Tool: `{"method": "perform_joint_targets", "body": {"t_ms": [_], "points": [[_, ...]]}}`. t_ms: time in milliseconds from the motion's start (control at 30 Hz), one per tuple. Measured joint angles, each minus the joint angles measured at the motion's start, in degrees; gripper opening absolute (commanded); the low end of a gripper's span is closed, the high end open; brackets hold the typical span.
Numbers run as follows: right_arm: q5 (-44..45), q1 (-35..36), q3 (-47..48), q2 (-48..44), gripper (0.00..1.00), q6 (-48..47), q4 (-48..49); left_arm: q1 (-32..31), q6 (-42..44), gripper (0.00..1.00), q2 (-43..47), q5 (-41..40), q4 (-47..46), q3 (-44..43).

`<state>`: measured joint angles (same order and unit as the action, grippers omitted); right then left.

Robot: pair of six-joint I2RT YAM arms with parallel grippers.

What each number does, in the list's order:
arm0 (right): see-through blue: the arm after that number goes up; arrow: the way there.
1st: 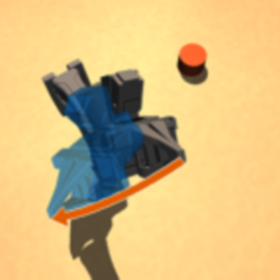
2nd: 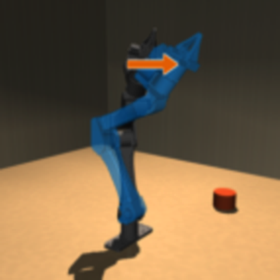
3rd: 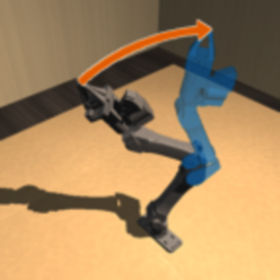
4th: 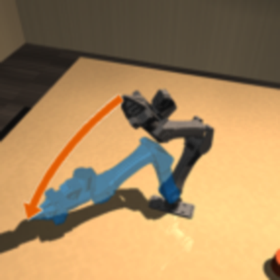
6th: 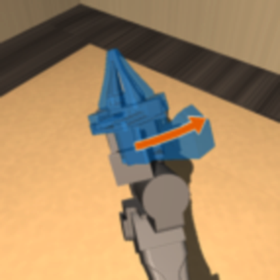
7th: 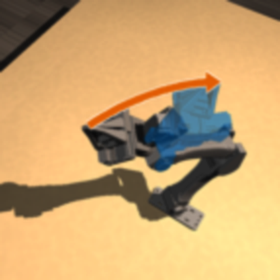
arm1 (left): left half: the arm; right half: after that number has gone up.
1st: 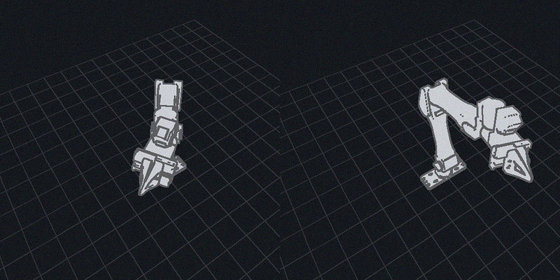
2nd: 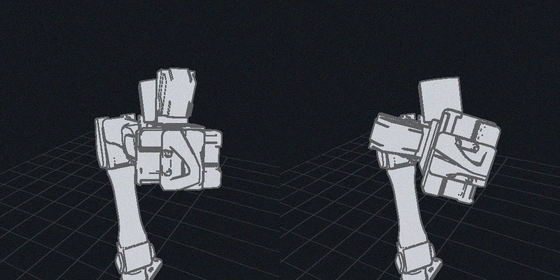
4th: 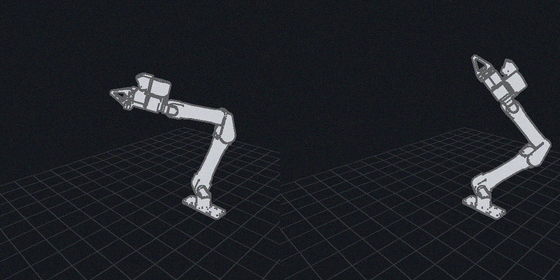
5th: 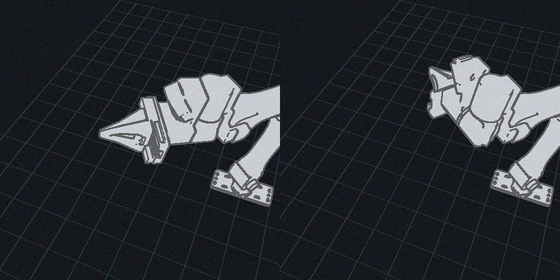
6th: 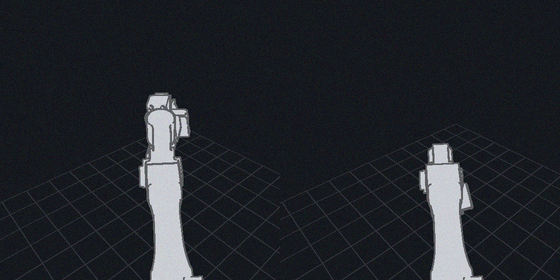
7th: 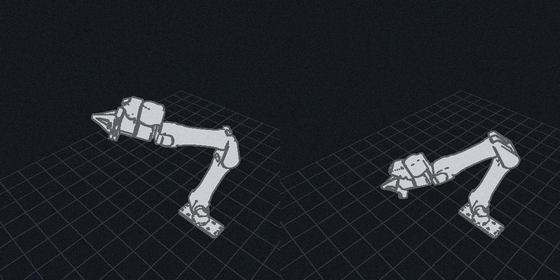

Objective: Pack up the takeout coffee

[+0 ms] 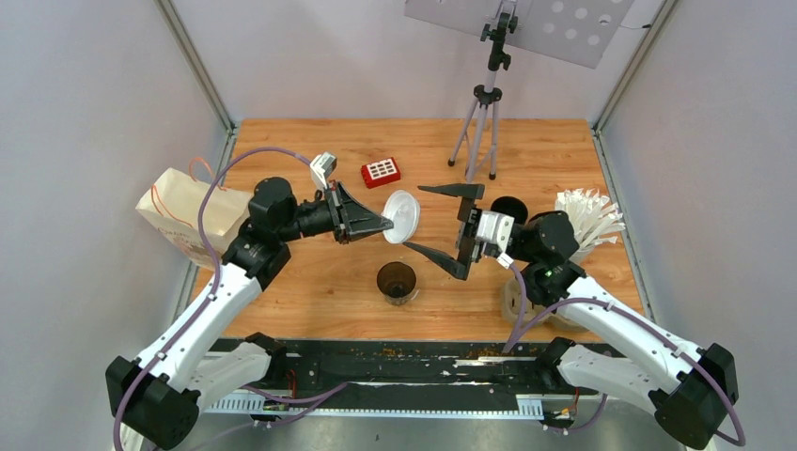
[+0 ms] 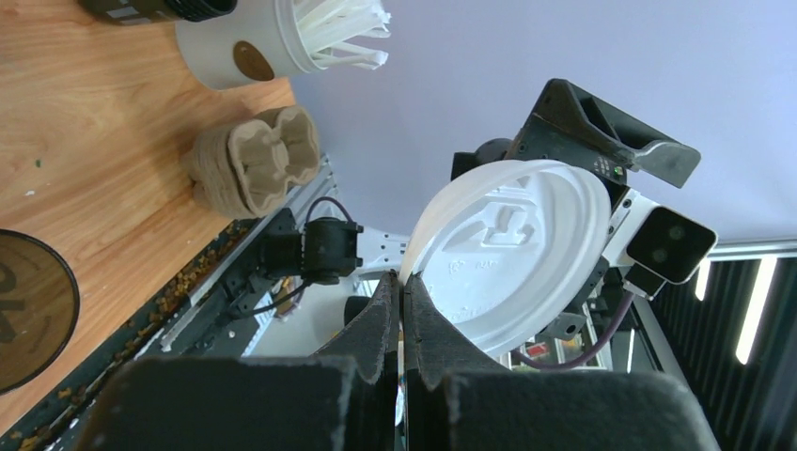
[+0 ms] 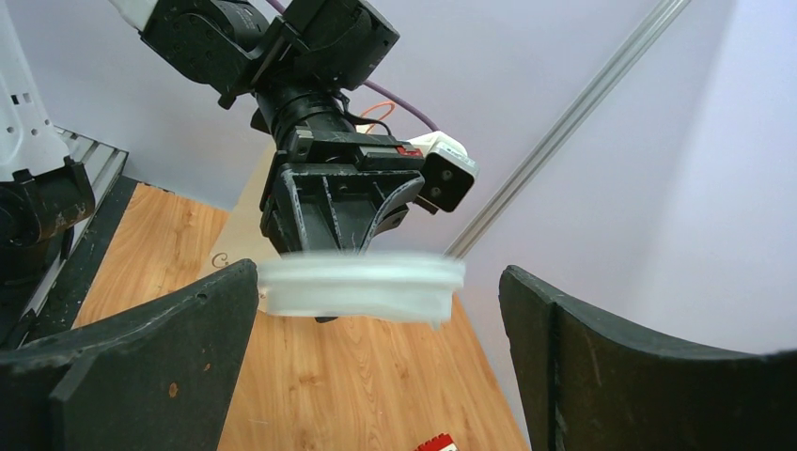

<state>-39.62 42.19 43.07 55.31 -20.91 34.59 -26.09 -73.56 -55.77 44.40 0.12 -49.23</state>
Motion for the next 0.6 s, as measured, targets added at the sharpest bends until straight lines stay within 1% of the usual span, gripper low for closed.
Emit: {"method": "perform_joint_targets", "body": {"t_ms": [200, 467, 600], "points": [[-0.5, 0.0, -0.5, -0.6, 1.0, -1.3, 0.4, 0.0, -1.3, 0.0, 0.4, 0.1, -1.7, 0.0], [-0.4, 0.0, -1.2, -2.2, 0.95, -2.8, 0.1, 0.0, -2.9, 0.0, -0.1, 0.1, -2.8, 0.0], [-0.9, 0.0, -1.2, -2.0, 0.96, -3.1, -0.1, 0.0, -4.5, 0.0, -0.1, 0.2, -4.2, 0.0]]}}
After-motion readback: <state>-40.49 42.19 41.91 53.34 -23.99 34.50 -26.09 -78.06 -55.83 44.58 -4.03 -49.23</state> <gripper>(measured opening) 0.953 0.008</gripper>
